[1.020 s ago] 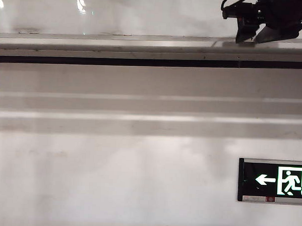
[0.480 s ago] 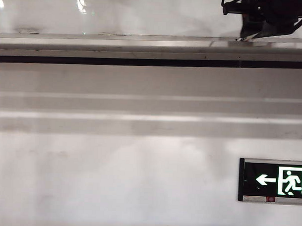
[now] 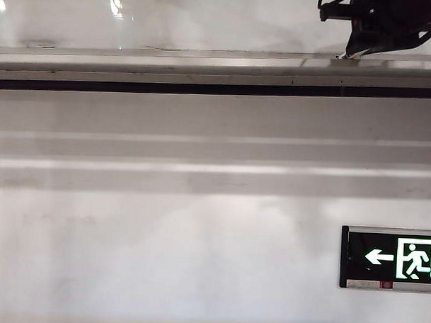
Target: Take a marker from the whiteboard tray, write "Hi!" on the whiteboard, and then put the marker back vertically into the whiteboard tray.
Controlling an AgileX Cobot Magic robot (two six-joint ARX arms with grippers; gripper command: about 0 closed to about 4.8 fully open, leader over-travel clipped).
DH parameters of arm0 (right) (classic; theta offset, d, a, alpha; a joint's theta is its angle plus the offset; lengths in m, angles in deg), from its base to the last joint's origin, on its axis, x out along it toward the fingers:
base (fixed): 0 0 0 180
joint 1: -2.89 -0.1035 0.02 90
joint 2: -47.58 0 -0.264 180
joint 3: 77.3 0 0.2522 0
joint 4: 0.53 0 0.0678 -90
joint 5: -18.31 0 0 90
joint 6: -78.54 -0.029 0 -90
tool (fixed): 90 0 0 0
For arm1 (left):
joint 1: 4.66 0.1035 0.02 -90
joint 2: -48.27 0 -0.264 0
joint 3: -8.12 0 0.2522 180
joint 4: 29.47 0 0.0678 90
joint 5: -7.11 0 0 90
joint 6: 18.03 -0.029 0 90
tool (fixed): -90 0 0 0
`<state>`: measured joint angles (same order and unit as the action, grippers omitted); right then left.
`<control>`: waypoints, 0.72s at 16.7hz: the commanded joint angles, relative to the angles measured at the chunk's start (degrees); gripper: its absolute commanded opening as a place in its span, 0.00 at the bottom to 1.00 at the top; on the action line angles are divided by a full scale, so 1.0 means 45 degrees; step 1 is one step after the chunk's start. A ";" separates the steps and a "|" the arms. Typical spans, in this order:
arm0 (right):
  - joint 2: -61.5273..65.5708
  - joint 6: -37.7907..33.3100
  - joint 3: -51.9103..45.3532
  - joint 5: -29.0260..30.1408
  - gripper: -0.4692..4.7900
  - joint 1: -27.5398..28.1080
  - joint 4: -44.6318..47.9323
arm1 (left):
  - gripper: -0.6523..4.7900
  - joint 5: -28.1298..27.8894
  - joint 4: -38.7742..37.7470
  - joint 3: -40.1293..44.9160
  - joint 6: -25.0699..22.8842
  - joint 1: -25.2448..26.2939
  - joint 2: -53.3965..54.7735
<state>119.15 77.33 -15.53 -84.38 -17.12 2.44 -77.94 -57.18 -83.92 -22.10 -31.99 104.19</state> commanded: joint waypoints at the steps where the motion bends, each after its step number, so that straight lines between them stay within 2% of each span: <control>1: -0.1015 -0.0019 0.0058 0.0015 0.09 -0.0015 -0.1477 | 0.11 0.0049 0.0219 -0.0039 0.0000 -0.0005 -0.0029; 4: -0.2229 -0.0078 0.0073 0.0743 0.09 -0.0019 -0.2671 | 0.11 0.0049 0.0219 -0.0039 0.0000 -0.0005 -0.0029; 7: -0.3536 -0.0063 0.0199 0.1185 0.09 -0.0160 -0.2730 | 0.11 0.0049 0.0223 -0.0039 0.0000 -0.0005 -0.0029; 12: -0.4129 -0.0053 0.2720 0.1175 0.09 -0.0971 -0.2701 | 0.11 0.0121 0.0466 -0.0039 0.0000 -0.0005 -0.0029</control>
<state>100.33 77.24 -5.87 -79.26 -20.79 -11.02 -77.91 -56.70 -83.92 -22.10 -31.99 104.17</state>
